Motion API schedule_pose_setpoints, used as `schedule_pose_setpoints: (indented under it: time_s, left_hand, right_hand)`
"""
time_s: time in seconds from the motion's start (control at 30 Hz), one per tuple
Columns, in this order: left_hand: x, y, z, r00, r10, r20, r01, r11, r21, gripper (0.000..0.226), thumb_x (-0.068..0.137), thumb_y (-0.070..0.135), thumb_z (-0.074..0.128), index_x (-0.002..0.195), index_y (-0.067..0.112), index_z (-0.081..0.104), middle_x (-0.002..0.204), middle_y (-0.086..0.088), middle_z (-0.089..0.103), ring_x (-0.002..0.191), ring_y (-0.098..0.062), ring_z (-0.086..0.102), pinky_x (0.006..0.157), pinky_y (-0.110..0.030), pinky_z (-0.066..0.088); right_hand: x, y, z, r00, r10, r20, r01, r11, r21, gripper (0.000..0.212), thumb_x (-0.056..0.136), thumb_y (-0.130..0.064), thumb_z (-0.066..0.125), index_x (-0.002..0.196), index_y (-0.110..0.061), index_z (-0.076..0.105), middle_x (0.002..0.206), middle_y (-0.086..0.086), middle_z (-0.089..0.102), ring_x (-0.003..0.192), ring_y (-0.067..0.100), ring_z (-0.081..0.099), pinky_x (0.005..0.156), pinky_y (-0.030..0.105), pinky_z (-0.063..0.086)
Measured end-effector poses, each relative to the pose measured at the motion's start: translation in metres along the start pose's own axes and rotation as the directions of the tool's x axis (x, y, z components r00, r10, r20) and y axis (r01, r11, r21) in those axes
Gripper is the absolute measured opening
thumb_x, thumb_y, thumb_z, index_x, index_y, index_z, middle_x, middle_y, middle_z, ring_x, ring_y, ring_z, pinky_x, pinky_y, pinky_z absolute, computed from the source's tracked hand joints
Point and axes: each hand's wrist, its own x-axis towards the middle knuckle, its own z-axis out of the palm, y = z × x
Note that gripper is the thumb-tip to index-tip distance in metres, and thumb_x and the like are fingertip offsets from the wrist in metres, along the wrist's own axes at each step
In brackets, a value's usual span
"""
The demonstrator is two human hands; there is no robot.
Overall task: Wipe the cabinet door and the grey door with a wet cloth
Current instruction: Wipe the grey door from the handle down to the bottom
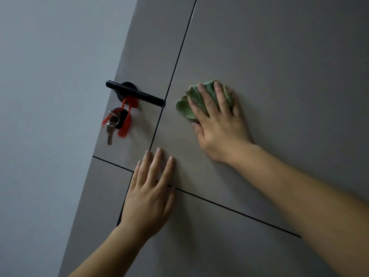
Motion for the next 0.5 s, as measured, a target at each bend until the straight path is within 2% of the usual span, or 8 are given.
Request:
schedule_pose_setpoints:
  time_s: [0.07, 0.13, 0.2, 0.27, 0.37, 0.4, 0.5]
  left_hand:
    - [-0.004, -0.001, -0.001, 1.0, -0.009, -0.002, 0.009, 1.0, -0.009, 0.071, 0.099, 0.045, 0.039, 0.164, 0.023, 0.018, 0.172, -0.011, 0.008, 0.159, -0.035, 0.001, 0.125, -0.051, 0.011]
    - [-0.008, -0.001, 0.0, 1.0, -0.021, 0.0, 0.021, 0.999, -0.026, 0.07, 0.1, 0.045, 0.038, 0.163, 0.023, 0.019, 0.172, -0.011, 0.008, 0.158, -0.035, 0.0, 0.124, -0.052, 0.012]
    - [-0.014, -0.002, 0.003, 1.0, -0.025, 0.011, 0.026, 0.999, -0.03, 0.07, 0.1, 0.046, 0.038, 0.163, 0.023, 0.019, 0.172, -0.012, 0.008, 0.158, -0.035, 0.0, 0.123, -0.054, 0.014]
    - [-0.02, -0.005, 0.005, 1.0, -0.014, 0.009, 0.015, 0.999, -0.033, 0.07, 0.1, 0.046, 0.039, 0.163, 0.023, 0.021, 0.172, -0.011, 0.009, 0.158, -0.036, 0.003, 0.122, -0.054, 0.017]
    - [-0.024, -0.008, 0.006, 0.999, -0.019, 0.03, 0.019, 1.0, -0.003, 0.071, 0.1, 0.047, 0.038, 0.164, 0.027, 0.015, 0.172, -0.009, 0.006, 0.158, -0.035, 0.001, 0.123, -0.052, 0.013]
    - [-0.025, -0.008, 0.006, 0.999, -0.026, 0.039, 0.026, 1.0, 0.004, 0.07, 0.101, 0.048, 0.036, 0.164, 0.028, 0.014, 0.172, -0.008, 0.005, 0.158, -0.035, 0.0, 0.123, -0.051, 0.012]
    - [-0.026, -0.006, 0.008, 0.998, -0.047, 0.048, 0.047, 0.999, 0.01, 0.069, 0.102, 0.05, 0.035, 0.164, 0.028, 0.016, 0.172, -0.009, 0.006, 0.158, -0.035, 0.002, 0.123, -0.05, 0.012]
  right_hand:
    - [-0.007, -0.017, 0.004, 0.995, -0.102, 0.019, 0.102, 0.995, 0.0, 0.064, 0.099, -0.046, 0.028, 0.16, -0.026, 0.026, 0.17, 0.007, 0.007, 0.156, 0.039, 0.0, 0.124, 0.056, -0.005]
    - [-0.037, -0.025, 0.012, 0.955, -0.294, 0.025, 0.294, 0.956, 0.003, 0.061, 0.098, -0.045, 0.033, 0.155, -0.025, 0.038, 0.168, 0.008, 0.018, 0.155, 0.039, 0.01, 0.124, 0.057, 0.004]
    - [-0.051, -0.017, 0.012, 0.917, -0.392, 0.069, 0.394, 0.919, -0.02, 0.057, 0.099, -0.045, 0.037, 0.151, -0.026, 0.047, 0.167, 0.006, 0.025, 0.154, 0.037, 0.017, 0.123, 0.055, 0.013]
    - [-0.026, -0.006, 0.004, 0.942, -0.333, 0.034, 0.333, 0.943, 0.0, 0.057, 0.098, -0.047, 0.036, 0.149, -0.027, 0.05, 0.166, 0.004, 0.027, 0.154, 0.035, 0.02, 0.124, 0.054, 0.012]
    - [0.029, -0.008, -0.007, 0.986, -0.139, 0.088, 0.137, 0.99, 0.023, 0.066, 0.098, -0.051, 0.02, 0.16, -0.031, 0.025, 0.171, 0.0, 0.002, 0.157, 0.032, -0.004, 0.122, 0.051, -0.012]
    - [0.037, -0.015, -0.006, 0.99, -0.108, 0.089, 0.107, 0.994, 0.013, 0.066, 0.098, -0.051, 0.017, 0.161, -0.031, 0.02, 0.171, 0.001, -0.003, 0.156, 0.032, -0.009, 0.121, 0.052, -0.014]
    - [0.021, -0.035, 0.007, 0.974, -0.226, 0.031, 0.226, 0.974, 0.028, 0.064, 0.099, -0.047, 0.024, 0.158, -0.024, 0.031, 0.17, 0.008, 0.012, 0.156, 0.037, 0.004, 0.125, 0.056, -0.001]
